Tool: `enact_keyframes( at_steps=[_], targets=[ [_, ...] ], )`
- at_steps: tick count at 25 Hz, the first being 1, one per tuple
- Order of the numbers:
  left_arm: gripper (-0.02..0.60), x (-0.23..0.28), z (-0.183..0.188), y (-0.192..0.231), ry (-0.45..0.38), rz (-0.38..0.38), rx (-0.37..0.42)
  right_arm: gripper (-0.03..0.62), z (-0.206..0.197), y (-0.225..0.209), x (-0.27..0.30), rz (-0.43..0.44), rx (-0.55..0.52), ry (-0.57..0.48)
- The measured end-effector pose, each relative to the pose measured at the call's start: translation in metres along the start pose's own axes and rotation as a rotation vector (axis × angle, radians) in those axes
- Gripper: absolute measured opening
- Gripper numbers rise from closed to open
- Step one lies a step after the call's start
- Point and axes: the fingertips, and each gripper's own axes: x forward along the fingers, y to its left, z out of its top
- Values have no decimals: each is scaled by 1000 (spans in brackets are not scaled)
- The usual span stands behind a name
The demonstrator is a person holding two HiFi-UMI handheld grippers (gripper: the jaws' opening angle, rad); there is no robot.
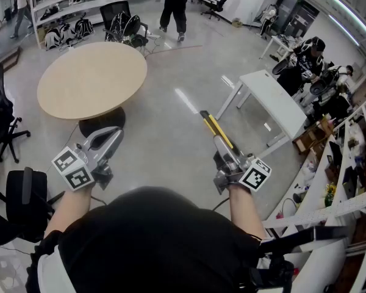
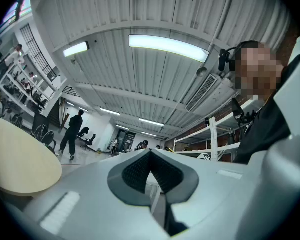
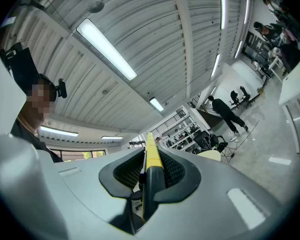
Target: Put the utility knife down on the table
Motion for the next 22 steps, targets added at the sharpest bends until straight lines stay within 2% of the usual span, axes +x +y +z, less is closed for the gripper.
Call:
enact_keyframes(
  at_steps=[15, 22],
  targets=[
    [-2, 10, -7, -7, 8, -13, -6, 91, 9, -3, -13, 3, -2, -5],
    [-2, 32, -20, -28, 19, -20, -16, 92, 17, -13, -41, -1, 56, -23]
  ],
)
